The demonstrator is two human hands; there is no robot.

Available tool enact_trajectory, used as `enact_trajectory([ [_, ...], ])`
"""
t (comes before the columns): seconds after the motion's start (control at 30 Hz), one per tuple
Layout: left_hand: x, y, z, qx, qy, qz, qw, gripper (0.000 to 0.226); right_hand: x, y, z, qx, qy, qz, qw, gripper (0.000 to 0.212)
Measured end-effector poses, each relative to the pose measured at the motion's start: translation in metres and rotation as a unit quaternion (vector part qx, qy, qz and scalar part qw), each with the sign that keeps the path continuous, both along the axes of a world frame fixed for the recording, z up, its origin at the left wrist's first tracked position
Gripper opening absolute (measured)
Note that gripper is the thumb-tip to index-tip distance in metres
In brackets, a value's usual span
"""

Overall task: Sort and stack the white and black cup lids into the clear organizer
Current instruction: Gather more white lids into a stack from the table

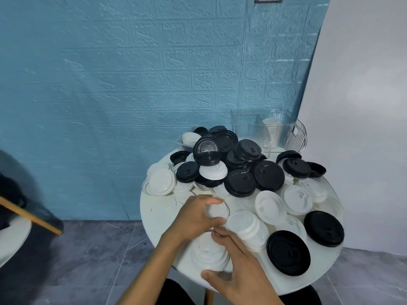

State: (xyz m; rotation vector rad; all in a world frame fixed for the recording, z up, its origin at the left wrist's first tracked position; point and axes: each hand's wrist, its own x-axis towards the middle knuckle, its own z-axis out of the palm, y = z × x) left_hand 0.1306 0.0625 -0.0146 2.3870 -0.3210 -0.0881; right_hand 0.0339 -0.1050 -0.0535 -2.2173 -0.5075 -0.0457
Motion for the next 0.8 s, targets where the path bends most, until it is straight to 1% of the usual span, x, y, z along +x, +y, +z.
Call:
enact_trajectory([
  [0.13,-0.003,0.002,0.000,-0.007,-0.023,0.026,0.999,0.058,-0.001,0.000,0.002,0.012,-0.003,-0.001,1.000,0.069],
  [0.2,-0.009,0.002,0.005,-0.029,-0.047,0.053,0.997,0.056,-0.001,0.000,0.003,0.016,-0.009,-0.003,1.000,0.067],
  [0.27,-0.021,0.008,0.011,-0.074,-0.070,0.070,0.992,0.053,-0.002,-0.002,0.004,0.020,-0.012,-0.002,1.000,0.067],
  [0.33,-0.038,0.020,0.015,-0.139,-0.074,0.065,0.985,0.050,-0.002,-0.003,0.004,0.024,-0.010,0.002,1.000,0.069],
  [0.4,-0.060,0.035,0.018,-0.200,-0.041,0.031,0.978,0.049,-0.001,-0.004,0.003,0.028,-0.002,0.000,1.000,0.070],
  [0.43,-0.070,0.041,0.018,-0.216,-0.019,0.008,0.976,0.049,-0.001,-0.004,0.003,0.032,0.006,-0.005,0.999,0.072],
  [0.53,-0.093,0.047,0.012,-0.197,0.026,-0.035,0.979,0.050,0.000,-0.004,0.001,0.049,0.030,-0.014,0.998,0.090],
  [0.6,-0.100,0.044,0.005,-0.184,0.032,-0.042,0.982,0.050,0.000,-0.004,-0.002,0.058,0.036,-0.006,0.998,0.102],
  [0.67,-0.102,0.040,0.000,-0.177,0.021,-0.038,0.983,0.054,0.000,-0.005,-0.003,0.060,0.036,-0.004,0.998,0.104],
  [0.8,-0.098,0.034,-0.001,-0.159,0.013,-0.044,0.986,0.063,0.001,-0.006,-0.003,0.052,0.029,-0.003,0.998,0.099],
])
